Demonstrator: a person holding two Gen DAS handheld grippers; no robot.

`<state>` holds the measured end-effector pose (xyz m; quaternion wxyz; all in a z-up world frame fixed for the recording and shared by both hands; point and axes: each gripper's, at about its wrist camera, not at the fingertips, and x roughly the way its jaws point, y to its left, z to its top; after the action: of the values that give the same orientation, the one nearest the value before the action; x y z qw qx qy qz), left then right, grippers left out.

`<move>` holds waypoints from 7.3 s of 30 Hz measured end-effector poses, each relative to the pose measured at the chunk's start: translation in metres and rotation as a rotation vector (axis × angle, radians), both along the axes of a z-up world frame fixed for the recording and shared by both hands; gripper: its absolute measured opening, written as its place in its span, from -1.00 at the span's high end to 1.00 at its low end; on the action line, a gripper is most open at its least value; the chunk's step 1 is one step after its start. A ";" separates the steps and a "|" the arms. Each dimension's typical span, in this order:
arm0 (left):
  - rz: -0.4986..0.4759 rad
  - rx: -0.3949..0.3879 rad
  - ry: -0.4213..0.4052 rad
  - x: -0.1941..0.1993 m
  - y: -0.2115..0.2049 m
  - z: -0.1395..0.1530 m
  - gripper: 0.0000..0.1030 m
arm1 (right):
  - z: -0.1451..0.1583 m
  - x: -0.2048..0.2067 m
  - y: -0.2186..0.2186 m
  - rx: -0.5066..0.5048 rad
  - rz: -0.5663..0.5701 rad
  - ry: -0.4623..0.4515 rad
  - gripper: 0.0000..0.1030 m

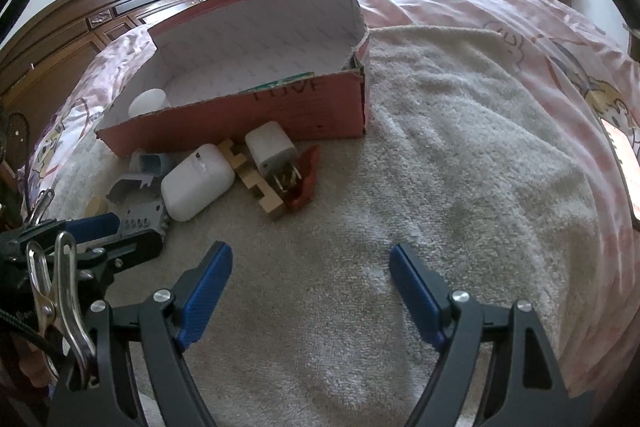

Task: Organize rigid objects
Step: 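Withdraw both tools and grasp the grey perforated plate with the left tool, then grasp the white earbud case with the right tool while the left tool holds the plate, then carry the plate and earbud case into the box and open both tools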

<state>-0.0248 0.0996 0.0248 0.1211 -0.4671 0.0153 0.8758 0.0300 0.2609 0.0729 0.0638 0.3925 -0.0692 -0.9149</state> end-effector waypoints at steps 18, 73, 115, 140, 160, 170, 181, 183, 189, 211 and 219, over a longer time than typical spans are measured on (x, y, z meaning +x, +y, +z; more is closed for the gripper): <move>0.027 -0.011 0.015 -0.001 -0.002 -0.004 -0.43 | -0.001 0.001 0.001 0.000 0.007 0.014 -0.65; 0.153 0.047 0.045 0.007 -0.078 -0.008 -0.34 | 0.011 -0.046 -0.084 0.193 0.322 0.008 -0.24; 0.155 0.054 0.052 0.010 -0.079 -0.007 -0.34 | 0.004 0.003 -0.094 0.174 0.221 -0.012 -0.15; 0.105 0.016 0.175 -0.008 -0.065 0.049 -0.34 | 0.049 -0.014 -0.066 0.044 0.182 0.079 -0.15; 0.056 0.005 0.254 -0.061 -0.041 0.079 -0.34 | 0.074 -0.068 -0.051 0.013 0.143 0.114 -0.15; 0.050 0.008 0.231 -0.098 -0.033 0.072 -0.34 | 0.069 -0.106 -0.041 0.004 0.125 0.093 -0.15; 0.040 0.016 0.213 -0.121 -0.029 0.059 -0.34 | 0.057 -0.127 -0.042 0.031 0.103 0.083 -0.15; 0.041 0.014 0.211 -0.123 -0.028 0.057 -0.34 | 0.056 -0.129 -0.042 0.032 0.099 0.079 -0.15; 0.041 0.007 0.203 -0.127 -0.027 0.052 -0.34 | 0.055 -0.132 -0.042 0.054 0.092 0.092 -0.15; 0.071 -0.006 0.160 -0.131 -0.029 0.042 -0.36 | 0.055 -0.128 -0.041 0.055 0.074 0.109 -0.18; 0.063 -0.008 0.174 -0.129 -0.027 0.045 -0.37 | 0.055 -0.126 -0.039 0.041 0.071 0.105 -0.18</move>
<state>-0.1537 0.0728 0.0695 0.0898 -0.3900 0.0148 0.9163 -0.0961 0.2215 0.1279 0.0916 0.3474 -0.0331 -0.9327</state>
